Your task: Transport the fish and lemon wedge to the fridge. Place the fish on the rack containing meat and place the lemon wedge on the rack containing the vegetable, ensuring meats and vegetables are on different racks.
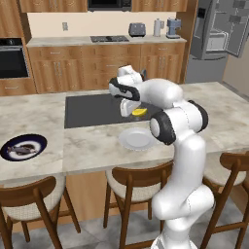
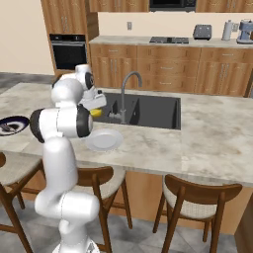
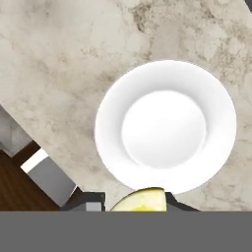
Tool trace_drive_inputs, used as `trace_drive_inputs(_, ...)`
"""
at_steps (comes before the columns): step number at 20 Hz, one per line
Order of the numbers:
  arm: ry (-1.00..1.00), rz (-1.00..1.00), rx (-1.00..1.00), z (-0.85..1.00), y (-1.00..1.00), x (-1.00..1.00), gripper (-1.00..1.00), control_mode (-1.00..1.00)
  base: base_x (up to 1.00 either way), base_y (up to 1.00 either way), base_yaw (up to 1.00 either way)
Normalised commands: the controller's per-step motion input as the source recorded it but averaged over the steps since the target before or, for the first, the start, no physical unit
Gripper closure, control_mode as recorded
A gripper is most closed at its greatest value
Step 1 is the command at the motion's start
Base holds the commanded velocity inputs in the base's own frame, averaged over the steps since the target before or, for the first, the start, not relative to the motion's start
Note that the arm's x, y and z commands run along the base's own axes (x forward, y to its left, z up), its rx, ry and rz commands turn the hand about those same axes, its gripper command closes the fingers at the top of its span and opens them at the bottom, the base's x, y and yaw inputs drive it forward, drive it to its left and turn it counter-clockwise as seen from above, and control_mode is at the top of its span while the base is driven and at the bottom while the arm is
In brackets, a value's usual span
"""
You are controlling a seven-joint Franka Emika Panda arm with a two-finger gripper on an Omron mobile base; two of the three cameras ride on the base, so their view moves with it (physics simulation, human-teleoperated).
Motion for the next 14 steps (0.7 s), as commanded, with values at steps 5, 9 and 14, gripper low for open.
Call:
trace_drive_inputs(5, -0.18, 0.14, 0.0, 0.3, 0.0, -0.76, 1.0, -1.0, 0.0, 0.0, 0.0)
trace_drive_inputs(9, -0.2, 0.16, 0.0, 0.21, -0.02, -0.82, 1.0, -1.0, 0.0, 0.0, 0.0)
trace_drive_inputs(14, -0.13, 0.15, 0.0, 0.26, -0.04, -0.88, 1.0, -1.0, 0.0, 0.0, 0.0)
